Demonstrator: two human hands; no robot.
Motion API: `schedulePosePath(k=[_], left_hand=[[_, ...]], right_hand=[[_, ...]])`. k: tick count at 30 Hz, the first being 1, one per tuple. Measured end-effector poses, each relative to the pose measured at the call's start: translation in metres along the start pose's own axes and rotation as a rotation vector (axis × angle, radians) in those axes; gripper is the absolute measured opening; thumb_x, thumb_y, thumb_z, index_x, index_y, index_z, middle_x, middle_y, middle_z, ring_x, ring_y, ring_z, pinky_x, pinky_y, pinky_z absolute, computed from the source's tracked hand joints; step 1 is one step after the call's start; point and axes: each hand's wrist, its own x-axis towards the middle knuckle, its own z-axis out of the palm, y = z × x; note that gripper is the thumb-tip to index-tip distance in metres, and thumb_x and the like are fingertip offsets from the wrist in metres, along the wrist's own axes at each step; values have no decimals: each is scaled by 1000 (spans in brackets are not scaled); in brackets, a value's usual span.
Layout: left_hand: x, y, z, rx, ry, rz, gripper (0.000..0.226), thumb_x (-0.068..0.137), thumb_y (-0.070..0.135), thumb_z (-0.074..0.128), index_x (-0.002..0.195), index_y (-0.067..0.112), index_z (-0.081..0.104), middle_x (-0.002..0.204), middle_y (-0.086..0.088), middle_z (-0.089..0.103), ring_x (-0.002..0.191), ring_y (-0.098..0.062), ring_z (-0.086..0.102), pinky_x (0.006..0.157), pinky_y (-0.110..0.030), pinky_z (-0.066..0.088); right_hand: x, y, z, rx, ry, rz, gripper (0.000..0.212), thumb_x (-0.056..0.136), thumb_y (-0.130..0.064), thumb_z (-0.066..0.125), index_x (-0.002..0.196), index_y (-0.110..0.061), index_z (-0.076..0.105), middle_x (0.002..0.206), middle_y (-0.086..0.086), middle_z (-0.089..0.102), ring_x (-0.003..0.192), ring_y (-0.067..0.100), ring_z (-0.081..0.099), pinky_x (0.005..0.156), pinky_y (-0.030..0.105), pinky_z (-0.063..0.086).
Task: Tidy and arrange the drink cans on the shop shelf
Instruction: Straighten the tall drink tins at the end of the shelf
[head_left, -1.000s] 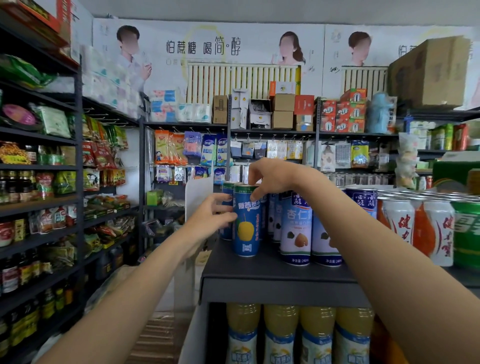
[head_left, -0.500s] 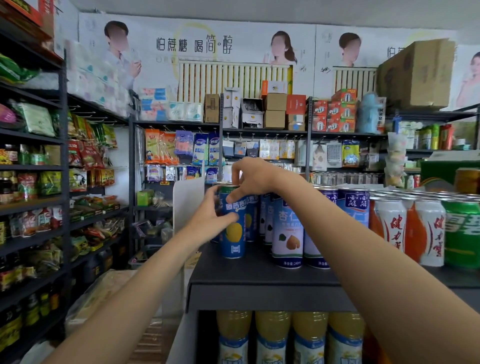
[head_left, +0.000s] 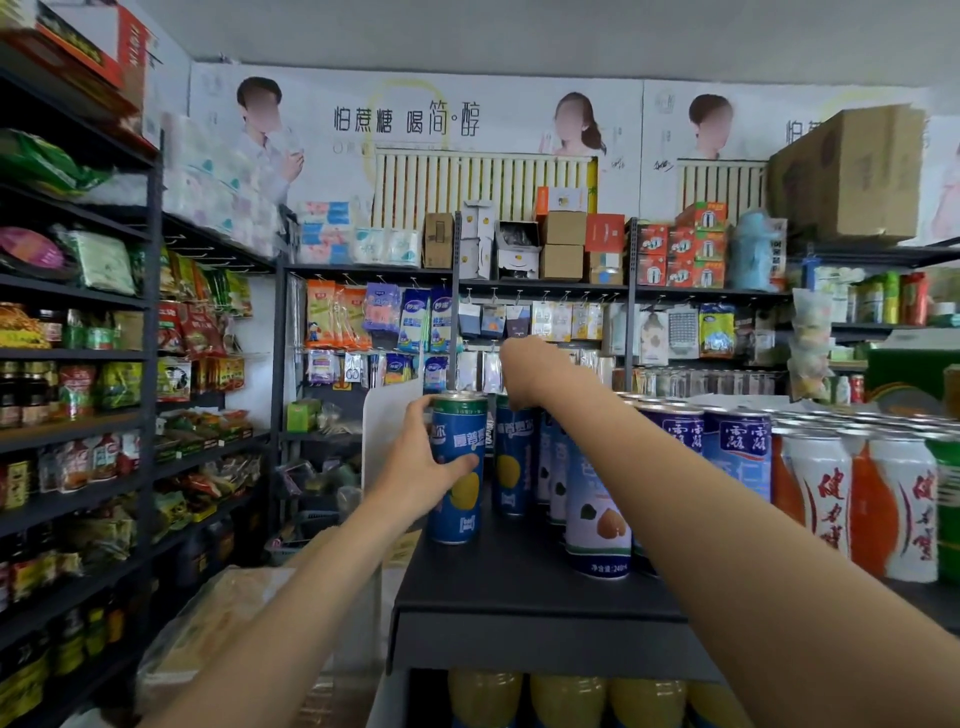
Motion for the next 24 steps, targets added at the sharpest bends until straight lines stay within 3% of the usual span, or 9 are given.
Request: schedulePosePath(k=[3, 6, 10, 13, 15, 18, 22, 24], left_hand=[[3, -2, 1, -16, 21, -11, 73, 78, 7, 69, 136, 18, 27, 124, -5, 46, 100, -12, 47, 90, -35, 47], [2, -2, 1, -24, 15, -6, 73, 79, 7, 69, 137, 19, 26, 122, -1, 45, 101, -12, 47, 91, -35, 47], [1, -4, 0, -22, 6, -2, 73, 80, 8, 68, 138, 20, 25, 125, -3, 45, 104, -13, 48, 93, -38, 47], [3, -7, -1, -1, 12, -13, 74, 80, 12, 69, 138, 22, 24, 130, -4, 45, 112, -18, 49, 93, -41, 47], [3, -8, -2, 8, 19, -11, 74, 80, 13, 69, 139, 22, 24, 131, -4, 44, 111, -19, 50, 83, -34, 50], [2, -7, -5, 41, -49, -45, 77, 81, 13, 68, 140, 22, 19, 124, -2, 47, 101, -16, 53, 66, -24, 49], [-2, -17, -7, 100, -164, -180, 76, 75, 9, 74, 136, 12, 28, 127, -8, 53, 108, -24, 55, 93, -39, 47], [-7, -21, -6, 115, -159, -175, 75, 72, 8, 75, 134, 11, 33, 125, -11, 55, 110, -27, 55, 96, -46, 45]], right_hand=[[-1, -5, 7, -13, 85, 2, 31, 87, 6, 45, 65, -9, 29, 67, 3, 31, 59, 18, 37, 74, 35, 38], [1, -4, 12, -21, 102, -5, 12, 88, 7, 42, 83, -3, 45, 76, 5, 39, 75, 25, 46, 77, 37, 40], [2, -5, 4, -26, 78, -7, 35, 85, 6, 48, 61, -10, 28, 66, 4, 34, 58, 19, 38, 69, 32, 37], [-4, -5, -6, -1, 22, -37, 31, 81, 6, 60, 61, -6, 39, 67, 6, 43, 74, 29, 54, 69, 34, 46], [-12, -4, -14, 15, -27, -84, 14, 79, 1, 68, 77, -3, 55, 84, 11, 57, 91, 30, 59, 80, 37, 52], [-28, -2, -25, 52, -48, -129, 22, 78, -5, 71, 96, 1, 61, 104, 14, 64, 100, 28, 61, 88, 39, 51], [-42, 1, -29, 115, -17, -175, 18, 78, -7, 71, 92, 3, 67, 100, 14, 68, 94, 26, 64, 83, 34, 53], [-48, 3, -28, 157, 12, -187, 14, 80, -6, 69, 92, 2, 68, 99, 11, 68, 87, 22, 62, 75, 27, 50]])
